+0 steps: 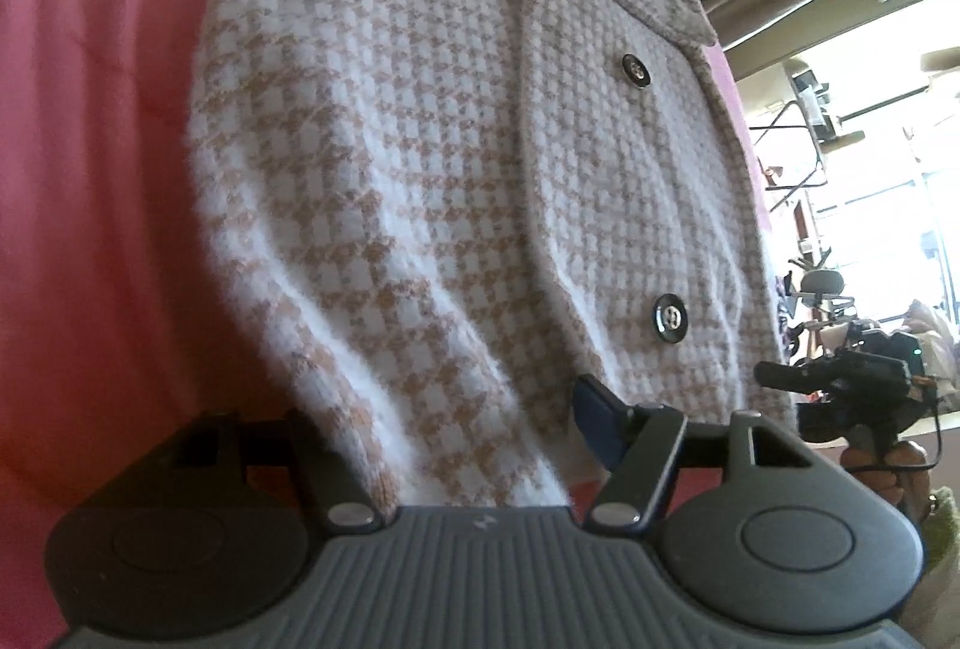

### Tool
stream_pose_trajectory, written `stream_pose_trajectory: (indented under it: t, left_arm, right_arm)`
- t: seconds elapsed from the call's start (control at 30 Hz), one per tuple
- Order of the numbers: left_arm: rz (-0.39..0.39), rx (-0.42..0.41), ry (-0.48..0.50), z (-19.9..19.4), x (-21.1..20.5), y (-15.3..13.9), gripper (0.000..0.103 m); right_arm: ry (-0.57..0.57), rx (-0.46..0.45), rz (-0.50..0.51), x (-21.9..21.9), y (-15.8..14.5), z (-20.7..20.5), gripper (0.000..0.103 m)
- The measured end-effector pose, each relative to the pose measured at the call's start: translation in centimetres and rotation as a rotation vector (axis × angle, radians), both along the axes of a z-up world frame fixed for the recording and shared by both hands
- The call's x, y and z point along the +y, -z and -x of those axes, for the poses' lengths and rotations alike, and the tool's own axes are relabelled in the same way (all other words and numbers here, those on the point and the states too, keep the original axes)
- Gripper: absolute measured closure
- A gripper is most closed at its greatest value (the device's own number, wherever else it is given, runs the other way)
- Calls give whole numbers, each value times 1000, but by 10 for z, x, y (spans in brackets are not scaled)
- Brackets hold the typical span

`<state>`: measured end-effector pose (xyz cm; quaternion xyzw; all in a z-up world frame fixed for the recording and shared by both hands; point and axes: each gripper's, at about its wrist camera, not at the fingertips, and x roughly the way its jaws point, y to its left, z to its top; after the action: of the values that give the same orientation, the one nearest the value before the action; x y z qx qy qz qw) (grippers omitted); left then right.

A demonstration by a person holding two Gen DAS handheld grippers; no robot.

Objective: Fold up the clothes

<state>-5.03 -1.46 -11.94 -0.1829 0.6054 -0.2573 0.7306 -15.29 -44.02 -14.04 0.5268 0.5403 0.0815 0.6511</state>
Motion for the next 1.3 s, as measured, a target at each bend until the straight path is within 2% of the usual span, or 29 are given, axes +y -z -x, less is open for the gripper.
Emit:
stream_pose_trajectory:
  t: [0.27, 0.67, 0.77, 1.03, 1.3]
  left_arm:
    - [4, 0, -42, 11, 21, -4, 37]
    - [51, -11, -81, 16, 25, -16, 37]
    - [12, -24, -69, 17, 18, -19, 37]
    - [-31, -40, -44, 16, 11, -20, 36]
    - [-129, -69, 1, 16, -4, -21, 35]
  right_arm:
    - [-5, -4, 23, -1, 0, -1, 69]
    - [5, 20, 34, -5, 3, 0, 71]
    - [8, 25, 33, -5, 4, 0, 71]
    - [10, 30, 35, 0, 3, -2, 71]
    - [8, 30, 38, 0, 2, -3, 70]
